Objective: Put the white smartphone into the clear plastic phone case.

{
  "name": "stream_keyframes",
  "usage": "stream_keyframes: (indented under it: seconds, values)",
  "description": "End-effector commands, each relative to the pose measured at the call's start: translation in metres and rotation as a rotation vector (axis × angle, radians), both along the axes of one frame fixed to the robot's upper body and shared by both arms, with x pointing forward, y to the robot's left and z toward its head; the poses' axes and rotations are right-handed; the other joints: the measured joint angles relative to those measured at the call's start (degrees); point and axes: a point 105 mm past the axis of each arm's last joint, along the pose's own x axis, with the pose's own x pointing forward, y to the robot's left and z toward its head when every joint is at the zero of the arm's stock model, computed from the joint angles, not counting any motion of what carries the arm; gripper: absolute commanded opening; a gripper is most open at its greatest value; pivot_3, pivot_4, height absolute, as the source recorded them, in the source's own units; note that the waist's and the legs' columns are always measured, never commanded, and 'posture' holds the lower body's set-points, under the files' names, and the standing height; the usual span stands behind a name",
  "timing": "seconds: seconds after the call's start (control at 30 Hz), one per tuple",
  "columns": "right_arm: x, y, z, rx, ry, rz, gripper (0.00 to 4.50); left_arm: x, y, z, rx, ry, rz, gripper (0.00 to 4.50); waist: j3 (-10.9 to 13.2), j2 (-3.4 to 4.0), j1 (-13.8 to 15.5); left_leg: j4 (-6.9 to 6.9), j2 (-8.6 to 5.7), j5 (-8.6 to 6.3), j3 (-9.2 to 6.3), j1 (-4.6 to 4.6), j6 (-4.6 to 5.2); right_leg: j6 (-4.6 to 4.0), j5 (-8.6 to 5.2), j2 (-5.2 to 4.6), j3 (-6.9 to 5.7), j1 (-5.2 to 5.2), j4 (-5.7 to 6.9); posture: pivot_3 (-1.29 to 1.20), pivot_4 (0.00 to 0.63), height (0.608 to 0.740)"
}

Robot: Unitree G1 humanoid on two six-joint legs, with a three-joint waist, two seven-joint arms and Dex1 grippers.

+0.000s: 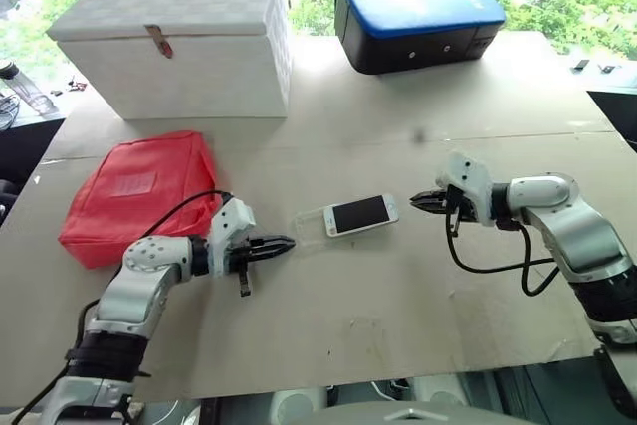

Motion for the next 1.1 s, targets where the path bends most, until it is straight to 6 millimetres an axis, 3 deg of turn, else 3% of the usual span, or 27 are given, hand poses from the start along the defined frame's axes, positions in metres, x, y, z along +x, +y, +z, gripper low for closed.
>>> stream_keyframes:
  seconds: [0.03,0.3,0.5,0.67,0.87,0.97,1.1]
  values:
    - [0.010,0.008,0.002,-0.056,-0.066,0.059,0.00,0.006,-0.002,-0.002,0.025,-0.008,-0.007,0.03,0.00,0.00,-0.09,0.00,0.00,0.01,0.02,0.00,-0.02,-0.01,0.01,0.00,0.02,0.00,0.00,0.00,0.150,0.740]
    - [0.009,0.039,0.007,-0.050,-0.088,0.188,0.00,0.010,-0.006,0.001,0.018,-0.028,-0.009,0.03,0.00,-0.01,-0.03,0.02,-0.05,0.15,0.14,-0.01,-0.25,-0.06,0.06,0.01,0.05,0.01,0.00,0.00,0.150,0.740]
    - [-0.002,0.062,-0.012,-0.203,-0.108,0.295,0.00,0.012,-0.012,0.005,0.016,-0.051,-0.015,0.03,-0.01,0.00,0.04,0.07,-0.05,0.15,0.11,0.00,-0.24,0.01,0.02,-0.01,0.04,0.03,0.05,0.00,0.150,0.740]
    - [-0.006,0.076,-0.020,-0.189,-0.107,0.327,0.00,0.014,-0.017,0.007,-0.007,-0.057,-0.021,0.03,-0.09,-0.13,-0.26,0.10,-0.02,0.16,0.11,0.05,-0.25,0.00,0.03,0.01,0.06,0.04,0.08,0.00,0.150,0.740]
    - [0.003,0.090,-0.007,-0.137,-0.191,0.327,0.00,0.012,-0.017,0.007,0.000,-0.055,-0.038,0.03,-0.10,-0.15,-0.45,0.11,0.04,0.17,0.12,0.15,-0.27,0.00,0.04,0.00,0.07,0.08,0.12,0.00,0.150,0.740]
    - [0.013,0.083,-0.004,-0.166,-0.224,0.286,0.00,0.013,-0.015,0.007,0.004,-0.053,-0.038,0.03,-0.10,-0.14,-0.47,0.12,0.08,0.19,0.12,0.17,-0.31,-0.03,0.05,0.00,0.08,0.08,0.16,0.00,0.150,0.740]
    - [0.026,0.054,0.001,-0.209,-0.198,0.188,0.00,0.014,-0.012,0.006,0.005,-0.052,-0.033,0.03,-0.09,-0.12,-0.21,0.12,0.08,0.21,0.11,0.10,-0.35,-0.23,0.16,0.02,0.06,0.05,0.17,0.00,0.150,0.740]
